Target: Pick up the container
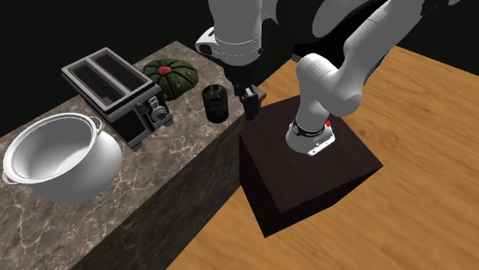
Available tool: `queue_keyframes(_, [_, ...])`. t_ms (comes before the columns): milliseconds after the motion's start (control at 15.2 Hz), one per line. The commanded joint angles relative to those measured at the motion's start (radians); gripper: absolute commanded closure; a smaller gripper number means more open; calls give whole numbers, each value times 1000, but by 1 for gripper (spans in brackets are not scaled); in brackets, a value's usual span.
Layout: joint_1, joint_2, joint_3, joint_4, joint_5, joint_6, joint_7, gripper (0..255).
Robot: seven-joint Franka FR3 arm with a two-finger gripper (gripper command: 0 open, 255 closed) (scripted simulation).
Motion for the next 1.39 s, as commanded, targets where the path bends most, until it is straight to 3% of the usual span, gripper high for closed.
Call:
queue_keyframes(0, [0, 0, 0, 0, 0, 0, 0, 0])
queue_keyframes(462, [106, -77, -269, -124, -215, 90, -682, 0])
queue_keyframes(924, [256, 36, -574, -89, -391, 248, -1357, 0])
queue_keyframes(990, [272, 49, -597, -81, -399, 260, -1405, 0])
queue_keyframes(1320, [269, 67, -621, -135, -415, 332, -1403, 0])
